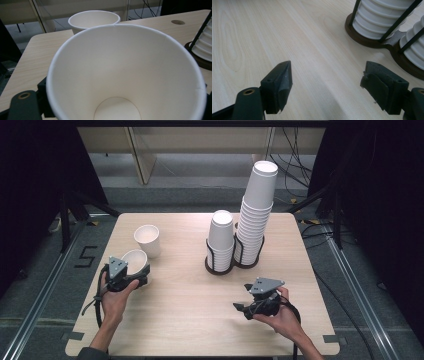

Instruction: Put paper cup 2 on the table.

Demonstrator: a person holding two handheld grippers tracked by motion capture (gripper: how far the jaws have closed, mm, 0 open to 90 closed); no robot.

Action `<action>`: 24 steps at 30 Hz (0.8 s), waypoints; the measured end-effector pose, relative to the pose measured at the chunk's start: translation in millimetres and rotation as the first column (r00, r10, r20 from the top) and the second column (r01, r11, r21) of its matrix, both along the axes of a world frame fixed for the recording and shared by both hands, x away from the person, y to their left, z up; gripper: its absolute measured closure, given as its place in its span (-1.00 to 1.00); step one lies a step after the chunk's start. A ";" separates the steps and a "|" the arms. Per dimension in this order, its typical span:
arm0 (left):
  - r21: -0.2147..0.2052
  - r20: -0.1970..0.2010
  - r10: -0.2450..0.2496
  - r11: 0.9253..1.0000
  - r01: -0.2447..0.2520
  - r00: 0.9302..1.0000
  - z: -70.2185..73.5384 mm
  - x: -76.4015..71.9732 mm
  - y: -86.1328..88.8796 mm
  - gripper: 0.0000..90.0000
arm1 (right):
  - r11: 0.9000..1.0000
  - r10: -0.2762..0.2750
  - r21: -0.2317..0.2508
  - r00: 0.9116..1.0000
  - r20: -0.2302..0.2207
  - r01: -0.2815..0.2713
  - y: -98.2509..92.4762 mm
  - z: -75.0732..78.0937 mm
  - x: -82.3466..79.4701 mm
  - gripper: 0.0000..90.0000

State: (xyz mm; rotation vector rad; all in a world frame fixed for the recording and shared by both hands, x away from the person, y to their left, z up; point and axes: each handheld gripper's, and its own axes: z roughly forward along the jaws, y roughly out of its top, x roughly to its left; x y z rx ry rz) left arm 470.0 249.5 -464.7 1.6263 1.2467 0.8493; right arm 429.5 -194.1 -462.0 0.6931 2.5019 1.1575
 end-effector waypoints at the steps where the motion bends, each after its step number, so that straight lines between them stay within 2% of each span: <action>1: 0.000 -0.003 0.007 1.000 -0.007 1.000 -0.6 1.6 0.7 -0.66 | 1.000 -0.002 0.000 1.000 -0.006 0.002 0.0 -0.2 -0.2 -0.46; 7: -0.005 -0.010 0.014 1.000 -0.014 1.000 -3.5 12.4 1.4 -0.66 | 1.000 -0.004 -0.001 1.000 -0.001 0.004 -0.9 -0.7 0.7 -0.46; 11: -0.004 -0.015 0.023 1.000 -0.023 1.000 -5.0 20.4 1.5 -0.66 | 1.000 -0.012 -0.007 1.000 -0.022 0.012 -0.4 -1.1 -0.3 -0.46; 17: 0.018 -0.021 0.033 0.999 -0.032 0.999 -6.4 29.3 0.4 -0.66 | 1.000 -0.018 -0.009 0.999 -0.032 0.018 0.1 -2.3 -1.3 -0.46; 18: 0.021 -0.024 0.035 0.999 -0.035 0.999 -7.6 30.4 0.1 -0.66 | 1.000 -0.008 -0.008 1.000 -0.017 0.008 -0.2 -2.6 -0.4 -0.46; 24: 0.041 -0.035 0.038 0.999 -0.036 0.999 -13.6 34.7 0.4 -0.67 | 1.000 -0.004 -0.009 1.000 -0.021 0.003 -0.3 -2.6 -0.8 -0.46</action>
